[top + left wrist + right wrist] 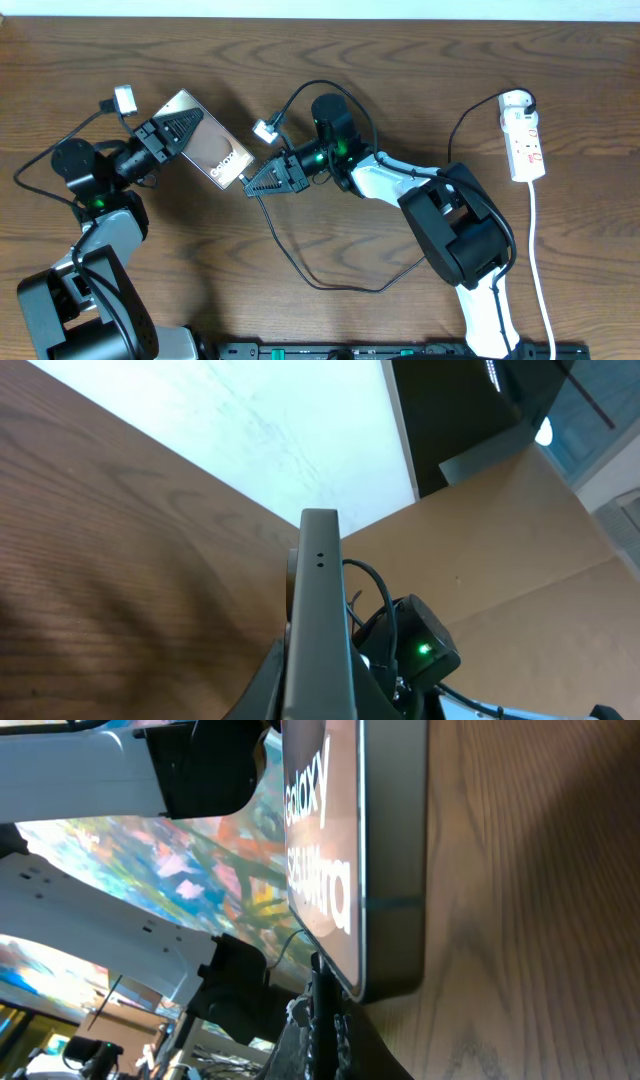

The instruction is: Plug charger to phone and switch on socket

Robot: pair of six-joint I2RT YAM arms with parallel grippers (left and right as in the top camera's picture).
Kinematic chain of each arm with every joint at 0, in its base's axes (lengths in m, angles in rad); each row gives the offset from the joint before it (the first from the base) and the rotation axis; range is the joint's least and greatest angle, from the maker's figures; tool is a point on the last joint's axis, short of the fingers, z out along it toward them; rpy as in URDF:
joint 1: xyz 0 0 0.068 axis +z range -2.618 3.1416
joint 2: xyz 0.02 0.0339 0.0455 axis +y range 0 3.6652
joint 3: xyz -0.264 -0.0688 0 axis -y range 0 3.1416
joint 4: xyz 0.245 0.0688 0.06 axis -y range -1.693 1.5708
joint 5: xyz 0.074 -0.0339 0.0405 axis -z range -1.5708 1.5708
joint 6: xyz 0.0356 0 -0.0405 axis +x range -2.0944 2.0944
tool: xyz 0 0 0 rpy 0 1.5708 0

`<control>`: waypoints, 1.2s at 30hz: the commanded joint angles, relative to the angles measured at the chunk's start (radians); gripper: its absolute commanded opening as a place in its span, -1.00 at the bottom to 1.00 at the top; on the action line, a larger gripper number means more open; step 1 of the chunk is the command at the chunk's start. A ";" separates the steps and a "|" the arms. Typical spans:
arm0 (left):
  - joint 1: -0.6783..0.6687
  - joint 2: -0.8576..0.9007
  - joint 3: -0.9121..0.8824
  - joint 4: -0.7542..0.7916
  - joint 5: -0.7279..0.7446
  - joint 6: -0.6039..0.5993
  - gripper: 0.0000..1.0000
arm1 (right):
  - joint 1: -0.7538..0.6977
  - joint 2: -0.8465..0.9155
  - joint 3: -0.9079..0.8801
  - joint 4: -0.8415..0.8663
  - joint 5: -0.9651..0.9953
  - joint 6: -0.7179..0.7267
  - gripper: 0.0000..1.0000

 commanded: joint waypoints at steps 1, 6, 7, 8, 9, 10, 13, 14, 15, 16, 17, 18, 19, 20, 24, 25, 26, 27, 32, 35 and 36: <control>-0.038 -0.007 -0.012 -0.003 0.198 0.007 -0.85 | -0.007 -0.010 0.027 0.025 0.155 0.004 -0.98; -0.038 -0.007 -0.012 -0.003 0.214 0.006 -0.85 | -0.006 -0.010 0.027 0.024 0.126 0.000 -0.98; -0.038 -0.007 -0.012 -0.003 0.225 0.006 -0.85 | -0.006 -0.010 0.027 0.024 0.119 0.000 -0.98; -0.038 -0.007 -0.012 -0.003 0.236 0.006 -0.85 | -0.006 -0.010 0.027 0.024 0.114 0.000 -0.98; -0.038 -0.007 -0.012 -0.003 0.242 0.006 -0.85 | -0.006 -0.010 0.027 0.024 0.112 0.000 -0.98; -0.038 -0.007 -0.012 -0.003 0.249 0.006 -0.85 | -0.006 -0.010 0.027 0.024 0.111 0.000 -0.98; -0.038 -0.007 -0.012 -0.003 0.258 0.002 -0.85 | -0.006 -0.010 0.027 0.024 0.109 0.000 -0.98; -0.038 -0.007 -0.012 -0.003 0.258 -0.002 -0.85 | -0.006 -0.010 0.027 0.024 0.109 0.000 -0.98; -0.038 -0.007 -0.012 -0.003 0.257 -0.006 -0.85 | -0.006 -0.010 0.027 0.024 0.109 0.000 -0.98; -0.038 -0.007 -0.012 -0.003 0.257 -0.006 -0.85 | -0.006 -0.010 0.027 0.024 0.109 0.000 -0.98; -0.038 -0.007 -0.012 -0.003 0.257 -0.006 -0.85 | -0.006 -0.010 0.027 0.024 0.108 0.000 -0.98; -0.038 -0.007 -0.012 -0.003 0.257 -0.006 -0.85 | -0.007 -0.010 0.027 0.024 0.107 0.000 -0.98; -0.038 -0.007 -0.012 -0.003 0.257 -0.005 -0.85 | -0.008 -0.010 0.027 0.024 0.106 0.000 -0.98; -0.038 -0.007 -0.012 -0.003 0.257 -0.005 -0.85 | -0.008 -0.010 0.027 0.024 0.106 0.000 -0.98; -0.034 -0.007 -0.012 -0.002 0.235 -0.005 -0.85 | -0.013 -0.010 0.027 0.020 0.104 0.001 -0.57; -0.030 -0.007 -0.012 -0.002 0.226 -0.005 -0.85 | -0.014 -0.010 0.027 0.020 0.100 0.000 -0.08; -0.026 -0.007 -0.012 -0.002 0.216 -0.005 -0.85 | -0.014 -0.010 0.027 0.020 0.096 0.000 0.16; -0.023 -0.007 -0.012 -0.002 0.212 -0.004 -0.85 | -0.014 -0.010 0.027 0.020 0.094 0.000 0.31; 0.026 -0.007 -0.012 -0.002 0.194 -0.001 -0.85 | -0.017 -0.010 0.027 0.021 0.069 0.000 0.99; 0.051 -0.007 -0.012 -0.003 0.197 -0.001 -0.86 | -0.017 -0.010 0.027 0.021 0.064 -0.002 0.99; 0.060 -0.007 -0.012 -0.003 0.198 -0.001 -0.85 | -0.017 -0.010 0.027 0.021 0.060 -0.008 0.99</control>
